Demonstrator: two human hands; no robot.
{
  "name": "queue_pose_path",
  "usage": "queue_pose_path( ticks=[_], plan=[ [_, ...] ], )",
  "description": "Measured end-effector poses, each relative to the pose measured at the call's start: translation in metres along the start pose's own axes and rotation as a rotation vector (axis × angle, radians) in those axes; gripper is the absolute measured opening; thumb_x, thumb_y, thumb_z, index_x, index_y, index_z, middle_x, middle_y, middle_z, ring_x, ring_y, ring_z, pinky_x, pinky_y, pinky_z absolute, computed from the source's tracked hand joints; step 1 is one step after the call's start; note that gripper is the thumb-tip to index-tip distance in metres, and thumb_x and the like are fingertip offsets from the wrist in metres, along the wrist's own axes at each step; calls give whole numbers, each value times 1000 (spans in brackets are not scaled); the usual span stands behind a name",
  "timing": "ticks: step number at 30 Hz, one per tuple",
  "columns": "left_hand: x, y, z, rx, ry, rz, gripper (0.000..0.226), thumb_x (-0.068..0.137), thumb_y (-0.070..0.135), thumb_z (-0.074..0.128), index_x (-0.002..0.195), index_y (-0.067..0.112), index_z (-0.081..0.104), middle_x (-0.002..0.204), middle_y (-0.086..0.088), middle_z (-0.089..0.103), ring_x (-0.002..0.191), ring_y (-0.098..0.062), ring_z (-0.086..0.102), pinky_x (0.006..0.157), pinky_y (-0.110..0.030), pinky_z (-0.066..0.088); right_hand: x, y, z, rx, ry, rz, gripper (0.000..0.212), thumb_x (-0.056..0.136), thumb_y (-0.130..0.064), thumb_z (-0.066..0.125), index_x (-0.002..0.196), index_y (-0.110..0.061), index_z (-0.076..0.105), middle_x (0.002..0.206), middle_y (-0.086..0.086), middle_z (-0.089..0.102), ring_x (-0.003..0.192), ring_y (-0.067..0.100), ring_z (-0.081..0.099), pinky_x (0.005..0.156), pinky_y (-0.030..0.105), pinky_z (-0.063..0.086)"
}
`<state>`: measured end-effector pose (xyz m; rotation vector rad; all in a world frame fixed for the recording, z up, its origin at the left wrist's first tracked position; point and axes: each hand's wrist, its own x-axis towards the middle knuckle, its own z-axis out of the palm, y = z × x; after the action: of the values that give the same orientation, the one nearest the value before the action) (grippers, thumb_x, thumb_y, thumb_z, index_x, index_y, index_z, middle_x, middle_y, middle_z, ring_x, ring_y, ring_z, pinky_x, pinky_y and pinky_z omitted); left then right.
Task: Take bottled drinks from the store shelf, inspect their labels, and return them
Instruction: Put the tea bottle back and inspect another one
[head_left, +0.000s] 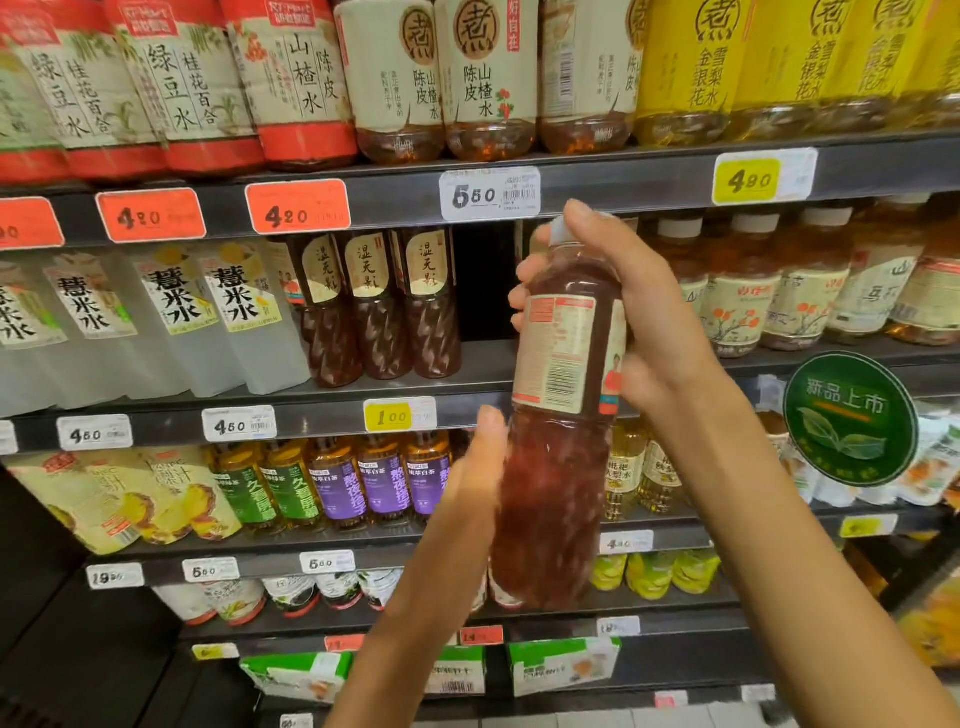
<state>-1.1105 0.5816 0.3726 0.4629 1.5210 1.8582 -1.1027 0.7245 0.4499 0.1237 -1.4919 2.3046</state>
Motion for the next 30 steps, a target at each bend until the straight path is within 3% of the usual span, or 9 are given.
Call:
queue_pose_path(
  ticks=[4, 7, 9, 14, 17, 20, 23, 26, 30],
  plan=[
    [-8, -4, 2, 241, -31, 112, 43, 58, 75, 50, 89, 48, 63, 89, 26, 69, 85, 5, 66, 72, -18, 50, 0, -3, -1, -112, 15, -55, 24, 90, -35, 59, 98, -12, 61, 81, 5, 72, 76, 20, 71, 74, 35, 57],
    [-9, -10, 0, 135, -73, 107, 52, 65, 67, 55, 102, 30, 63, 89, 7, 74, 80, -11, 71, 72, -26, 54, -1, -5, -3, -1, -138, 35, 35, 89, -41, 54, 106, -11, 59, 86, 7, 72, 81, 22, 70, 80, 37, 56],
    [-12, -7, 1, -65, -208, 13, 64, 70, 65, 57, 105, 11, 64, 86, -9, 71, 71, -22, 67, 67, -33, 55, -1, -2, -4, 180, -214, 101, 38, 85, -41, 56, 106, -10, 60, 88, 9, 71, 85, 24, 69, 81, 39, 56],
    [-13, -15, 1, -391, -488, -86, 66, 78, 67, 56, 104, 6, 64, 84, -11, 65, 65, -21, 64, 62, -31, 54, 2, 12, -2, 366, -233, 146, 32, 86, -40, 53, 99, -11, 59, 80, 7, 66, 73, 21, 66, 70, 35, 58],
    [-8, -16, -4, -340, -487, -67, 72, 77, 70, 54, 107, 5, 66, 89, -15, 69, 76, -26, 68, 71, -36, 56, 4, 13, -3, 322, -145, 133, 28, 94, -37, 50, 99, -10, 56, 75, 6, 64, 69, 20, 64, 66, 32, 57],
    [1, -12, -11, -182, -322, -32, 78, 67, 75, 57, 107, 9, 70, 97, -18, 71, 84, -28, 70, 74, -37, 57, 6, 7, -6, 172, -15, 87, 29, 94, -38, 54, 102, -10, 57, 74, 6, 67, 69, 21, 66, 66, 32, 56],
    [4, -8, -14, -82, -232, 27, 80, 61, 79, 61, 106, 14, 70, 94, -15, 71, 78, -25, 69, 70, -34, 56, 6, 3, -8, -58, 74, 8, 31, 91, -40, 58, 103, -11, 60, 78, 6, 72, 77, 23, 72, 71, 33, 57],
    [2, -10, -14, -135, -243, 12, 72, 67, 77, 53, 101, 16, 71, 85, -12, 69, 69, -23, 66, 63, -32, 55, 4, 3, -6, -9, -18, 36, 38, 92, -47, 52, 105, -12, 60, 82, 8, 73, 82, 23, 72, 75, 35, 58],
    [0, -8, -7, -350, -458, -99, 74, 79, 72, 42, 99, 4, 65, 77, -14, 64, 61, -24, 64, 58, -32, 56, 4, 6, -4, 230, -184, 70, 39, 93, -44, 46, 106, -10, 59, 83, 10, 71, 83, 23, 70, 78, 36, 58]
  ],
)
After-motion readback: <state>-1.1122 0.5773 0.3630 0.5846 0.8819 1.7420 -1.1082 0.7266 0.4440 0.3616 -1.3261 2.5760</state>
